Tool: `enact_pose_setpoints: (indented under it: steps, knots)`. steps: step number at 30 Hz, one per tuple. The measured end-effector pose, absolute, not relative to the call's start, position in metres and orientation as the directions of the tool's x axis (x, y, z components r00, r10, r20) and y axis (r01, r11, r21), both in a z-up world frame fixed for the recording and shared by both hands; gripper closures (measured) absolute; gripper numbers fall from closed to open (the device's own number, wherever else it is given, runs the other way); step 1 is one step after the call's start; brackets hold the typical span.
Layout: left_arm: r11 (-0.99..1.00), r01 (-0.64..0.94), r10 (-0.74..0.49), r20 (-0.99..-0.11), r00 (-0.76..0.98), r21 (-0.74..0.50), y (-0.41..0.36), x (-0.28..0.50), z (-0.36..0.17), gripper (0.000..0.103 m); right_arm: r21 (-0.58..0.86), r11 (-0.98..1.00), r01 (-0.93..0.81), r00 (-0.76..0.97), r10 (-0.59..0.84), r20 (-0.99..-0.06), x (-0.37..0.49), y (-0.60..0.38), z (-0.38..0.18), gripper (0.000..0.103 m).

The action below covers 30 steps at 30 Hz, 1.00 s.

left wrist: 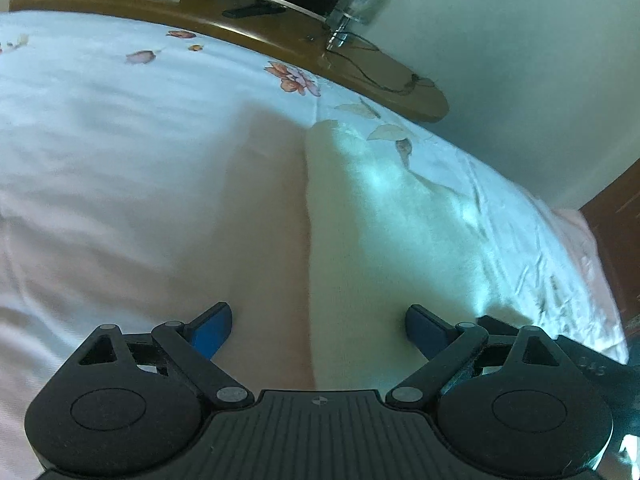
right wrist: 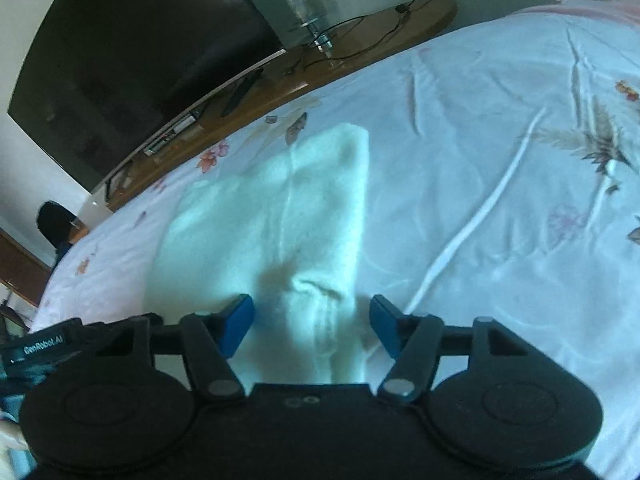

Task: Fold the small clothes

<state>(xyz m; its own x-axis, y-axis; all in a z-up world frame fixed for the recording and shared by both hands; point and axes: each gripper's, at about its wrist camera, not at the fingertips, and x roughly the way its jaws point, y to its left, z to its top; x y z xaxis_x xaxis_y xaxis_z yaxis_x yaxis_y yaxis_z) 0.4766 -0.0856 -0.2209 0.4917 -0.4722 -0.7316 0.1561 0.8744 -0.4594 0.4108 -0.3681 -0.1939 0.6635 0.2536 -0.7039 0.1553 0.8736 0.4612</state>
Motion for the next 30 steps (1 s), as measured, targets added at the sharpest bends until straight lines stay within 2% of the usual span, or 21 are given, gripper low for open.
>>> enact_pose_setpoints:
  steps: [1,2,3,4,7,9,11,20,25,30]
  knots:
    - [0.867,0.161,-0.485,-0.725,0.489,-0.472,-0.088,0.476,-0.221,0.022,0.471,0.869,0.15,0.661,0.266,-0.702,0.414,-0.367,-0.196,0.038]
    - [0.853,0.168,-0.508,-0.714,0.482,-0.494,-0.089,0.476,-0.222,0.036,0.471,0.87,0.145,0.662,0.268,-0.7,0.417,-0.366,-0.197,0.039]
    - [0.824,0.176,-0.551,-0.69,0.468,-0.539,-0.089,0.477,-0.223,0.052,0.474,0.869,0.141,0.666,0.271,-0.695,0.419,-0.366,-0.197,0.045]
    - [0.812,0.17,-0.567,-0.684,0.459,-0.559,-0.09,0.477,-0.224,0.052,0.485,0.865,0.132,0.669,0.283,-0.687,0.421,-0.365,-0.197,0.054]
    - [0.816,0.154,-0.555,-0.683,0.475,-0.557,-0.092,0.476,-0.224,0.054,0.505,0.856,0.111,0.68,0.306,-0.667,0.423,-0.363,-0.199,0.07]
    - [0.817,0.16,-0.553,-0.675,0.489,-0.553,-0.092,0.474,-0.221,0.063,0.493,0.865,0.092,0.697,0.298,-0.652,0.421,-0.359,-0.194,0.072]
    - [0.82,0.183,-0.551,-0.662,0.508,-0.542,-0.091,0.469,-0.213,0.068,0.481,0.874,0.069,0.72,0.29,-0.631,0.416,-0.355,-0.189,0.073]
    - [0.804,0.179,-0.548,-0.588,0.595,-0.567,-0.042,0.465,-0.165,0.071,0.504,0.863,-0.045,0.772,0.35,-0.53,0.411,-0.323,-0.14,0.074]
    - [0.827,0.167,-0.503,-0.572,0.648,-0.537,0.021,0.455,-0.14,0.071,0.507,0.853,-0.126,0.767,0.407,-0.495,0.424,-0.274,-0.118,0.074]
    - [0.863,0.112,-0.426,-0.589,0.687,-0.493,0.097,0.448,-0.135,0.071,0.528,0.828,-0.187,0.744,0.471,-0.475,0.438,-0.205,-0.121,0.074]
